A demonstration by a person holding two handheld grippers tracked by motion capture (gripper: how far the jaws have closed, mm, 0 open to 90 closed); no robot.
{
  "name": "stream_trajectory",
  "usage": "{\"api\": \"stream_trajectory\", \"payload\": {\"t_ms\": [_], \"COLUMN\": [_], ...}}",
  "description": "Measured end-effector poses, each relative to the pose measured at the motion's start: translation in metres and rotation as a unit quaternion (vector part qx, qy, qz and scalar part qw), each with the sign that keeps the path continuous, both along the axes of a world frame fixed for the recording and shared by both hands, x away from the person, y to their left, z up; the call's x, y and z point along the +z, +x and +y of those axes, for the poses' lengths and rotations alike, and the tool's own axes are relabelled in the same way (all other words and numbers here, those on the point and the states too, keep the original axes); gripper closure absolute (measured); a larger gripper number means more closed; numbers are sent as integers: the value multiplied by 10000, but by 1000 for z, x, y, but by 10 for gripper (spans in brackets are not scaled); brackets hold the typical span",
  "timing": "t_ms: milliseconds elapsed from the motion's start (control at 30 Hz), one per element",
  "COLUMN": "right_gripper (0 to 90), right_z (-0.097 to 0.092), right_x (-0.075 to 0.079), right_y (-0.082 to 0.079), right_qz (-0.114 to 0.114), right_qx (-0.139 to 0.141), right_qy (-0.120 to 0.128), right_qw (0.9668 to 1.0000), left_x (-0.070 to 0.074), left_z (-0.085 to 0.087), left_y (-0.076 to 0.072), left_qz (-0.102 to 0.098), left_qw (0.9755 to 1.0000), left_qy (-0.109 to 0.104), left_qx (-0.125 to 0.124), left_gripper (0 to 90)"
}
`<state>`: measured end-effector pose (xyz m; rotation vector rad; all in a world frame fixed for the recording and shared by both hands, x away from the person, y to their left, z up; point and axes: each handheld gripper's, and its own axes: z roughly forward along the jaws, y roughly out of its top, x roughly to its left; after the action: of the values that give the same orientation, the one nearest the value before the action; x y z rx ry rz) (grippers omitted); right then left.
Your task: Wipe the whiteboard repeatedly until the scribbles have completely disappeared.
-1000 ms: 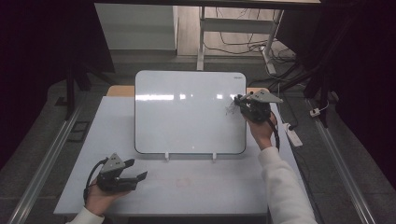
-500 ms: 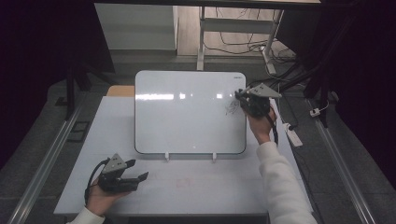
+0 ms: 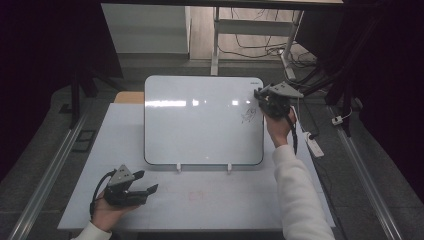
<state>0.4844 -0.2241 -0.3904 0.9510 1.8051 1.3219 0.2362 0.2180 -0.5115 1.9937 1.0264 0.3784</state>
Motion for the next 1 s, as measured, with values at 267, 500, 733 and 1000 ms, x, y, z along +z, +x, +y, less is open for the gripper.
{"api": "stream_trajectory", "payload": {"t_ms": [267, 500, 733, 1000], "right_gripper": [779, 779, 779, 779], "right_z": [24, 0, 26, 10], "right_x": [-28, -17, -45, -36], "right_y": [-28, -20, -48, -38], "right_qz": [92, 10, 67, 11], "right_qx": [757, 112, 889, 253], "right_qy": [-337, -57, -413, 108], "right_qw": [9965, 9999, 9952, 9996], "left_x": [0, 1, 0, 1], "left_z": [0, -1, 0, -1], "left_y": [1, -1, 1, -1], "left_qz": [16, -10, 16, -23], "left_qw": [10000, 10000, 10000, 10000], "left_qy": [0, 18, 19, -2], "left_qx": [8, 4, 13, 2], "left_gripper": [280, 279, 280, 280]}}
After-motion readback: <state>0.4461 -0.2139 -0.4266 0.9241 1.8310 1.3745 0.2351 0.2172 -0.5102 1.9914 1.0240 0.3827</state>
